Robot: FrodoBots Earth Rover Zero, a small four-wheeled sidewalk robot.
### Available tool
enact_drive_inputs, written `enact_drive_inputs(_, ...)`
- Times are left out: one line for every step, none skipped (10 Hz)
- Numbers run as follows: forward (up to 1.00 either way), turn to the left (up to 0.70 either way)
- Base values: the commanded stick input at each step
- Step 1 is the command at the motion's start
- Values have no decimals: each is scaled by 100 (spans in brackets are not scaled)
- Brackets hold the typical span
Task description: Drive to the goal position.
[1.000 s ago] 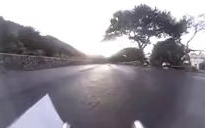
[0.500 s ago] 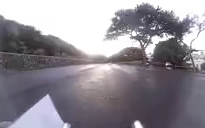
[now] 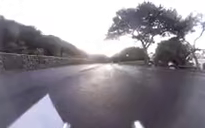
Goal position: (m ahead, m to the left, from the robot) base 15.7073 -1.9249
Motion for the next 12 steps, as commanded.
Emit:
enact_drive_inputs(50,0)
enact_drive_inputs(50,0)
enact_drive_inputs(50,0)
enact_drive_inputs(50,0)
enact_drive_inputs(50,0)
enact_drive_inputs(50,0)
enact_drive_inputs(50,0)
enact_drive_inputs(50,0)
enact_drive_inputs(50,0)
enact_drive_inputs(50,0)
enact_drive_inputs(50,0)
enact_drive_inputs(50,0)
